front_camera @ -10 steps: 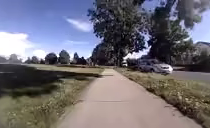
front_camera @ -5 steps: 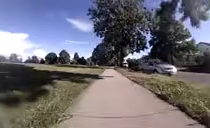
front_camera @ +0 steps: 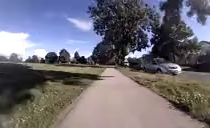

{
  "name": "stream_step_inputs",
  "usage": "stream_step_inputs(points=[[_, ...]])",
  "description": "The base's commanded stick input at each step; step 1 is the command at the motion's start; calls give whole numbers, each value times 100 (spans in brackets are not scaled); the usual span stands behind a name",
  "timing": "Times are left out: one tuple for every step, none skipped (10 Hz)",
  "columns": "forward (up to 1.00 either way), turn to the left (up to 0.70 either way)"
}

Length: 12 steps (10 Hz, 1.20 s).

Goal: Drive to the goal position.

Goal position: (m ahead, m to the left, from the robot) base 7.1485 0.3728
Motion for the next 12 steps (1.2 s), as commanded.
stream_step_inputs(points=[[100,0],[100,0],[100,0],[100,0],[100,0],[100,0],[100,0],[100,0],[100,0],[100,0],[100,0],[100,0]])
